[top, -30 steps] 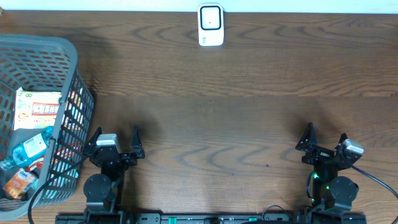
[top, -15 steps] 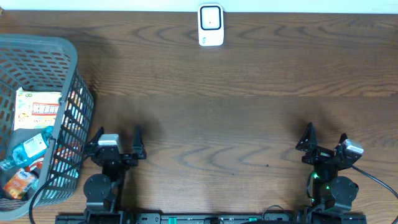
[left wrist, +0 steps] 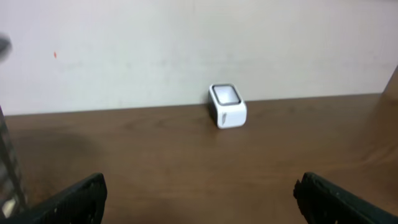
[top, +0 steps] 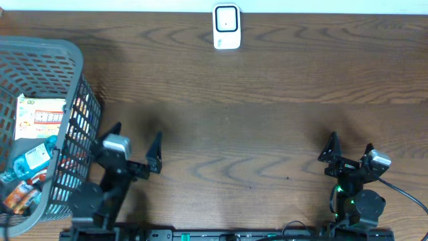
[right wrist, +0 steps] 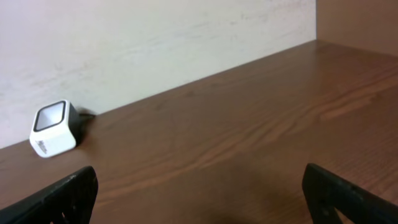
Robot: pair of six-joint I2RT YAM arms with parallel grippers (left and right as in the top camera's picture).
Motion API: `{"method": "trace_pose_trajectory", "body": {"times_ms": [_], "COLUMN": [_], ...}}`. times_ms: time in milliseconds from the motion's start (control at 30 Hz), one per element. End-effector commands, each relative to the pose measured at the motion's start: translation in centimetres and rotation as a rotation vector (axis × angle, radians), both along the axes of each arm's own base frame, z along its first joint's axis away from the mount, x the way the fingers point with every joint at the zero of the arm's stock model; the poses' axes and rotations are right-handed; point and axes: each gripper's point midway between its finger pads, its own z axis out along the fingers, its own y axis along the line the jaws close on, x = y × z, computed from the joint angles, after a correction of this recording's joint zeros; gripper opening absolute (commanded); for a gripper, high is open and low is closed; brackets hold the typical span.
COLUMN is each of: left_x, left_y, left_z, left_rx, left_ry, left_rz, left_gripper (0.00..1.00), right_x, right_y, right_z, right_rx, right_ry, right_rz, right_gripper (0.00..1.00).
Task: Scan the item barcode
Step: 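Reach the left gripper into the basket and grasp the wet wipes pack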
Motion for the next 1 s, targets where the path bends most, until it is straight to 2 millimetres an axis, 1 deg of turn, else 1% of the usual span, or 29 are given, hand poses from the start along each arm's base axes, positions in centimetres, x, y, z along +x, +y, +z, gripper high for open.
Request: {"method": "trace_pose_trajectory", "body": {"times_ms": [0,67,133,167,200,267,333,400,500,567,633,667,800,900,967], "left_x": [0.8,1.7,2.1,2.2,2.2,2.0,1.9,2.5,3.7,4.5,5.6,6.3,7.8,8.5,8.8], "left_y": [-0.1,0.3,0.2,-0.5,-1.0,-3.1,-4.1,-4.6,-4.6,-4.5,-3.8,-3.0,-0.4,2.5,5.0], "left_z": [4.4,6.5,7.8,8.8,9.2,10.3,9.9,9.2,8.8,9.0,9.7,10.2,12.4,14.1,14.8], "left_rx": [-0.076,-0.146,-0.181,-0.192,-0.198,-0.225,-0.246,-0.257,-0.258,-0.271,-0.311,-0.328,-0.321,-0.321,-0.331], "left_ry": [0.041,0.133,0.239,0.311,0.339,0.418,0.486,0.525,0.534,0.521,0.507,0.496,0.449,0.438,0.440], "left_rz": [0.003,0.036,0.046,0.015,-0.016,-0.137,-0.200,-0.226,-0.224,-0.214,-0.155,-0.096,0.069,0.214,0.329], "left_gripper": [0.98,0.98,0.98,0.98,0.98,0.98,0.98,0.98,0.98,0.98,0.98,0.98,0.98,0.98,0.98], "right_x": [0.0,0.0,0.0,0.0,0.0,0.0,0.0,0.0,0.0,0.0,0.0,0.0,0.0,0.0,0.0], "right_y": [-0.1,0.0,0.0,-0.1,0.0,0.0,-0.1,-0.1,0.0,-0.1,0.0,-0.1,-0.1,0.0,-0.1], "right_z": [0.0,0.0,0.0,0.0,0.0,0.0,0.0,0.0,0.0,0.0,0.0,0.0,0.0,0.0,0.0], "right_rx": [0.012,0.012,0.012,0.012,0.012,0.012,0.012,0.012,0.012,0.012,0.012,0.012,0.012,0.012,0.012], "right_ry": [-0.002,-0.002,-0.002,-0.002,-0.002,-0.002,-0.002,-0.002,-0.002,-0.002,-0.002,-0.002,-0.002,-0.002,-0.002], "right_rz": [-0.006,-0.006,-0.006,-0.006,-0.006,-0.006,-0.006,-0.006,-0.006,-0.006,-0.006,-0.006,-0.006,-0.006,-0.006], "right_gripper": [0.99,0.99,0.99,0.99,0.99,0.99,0.99,0.99,0.99,0.99,0.99,0.99,0.99,0.99,0.99]}}
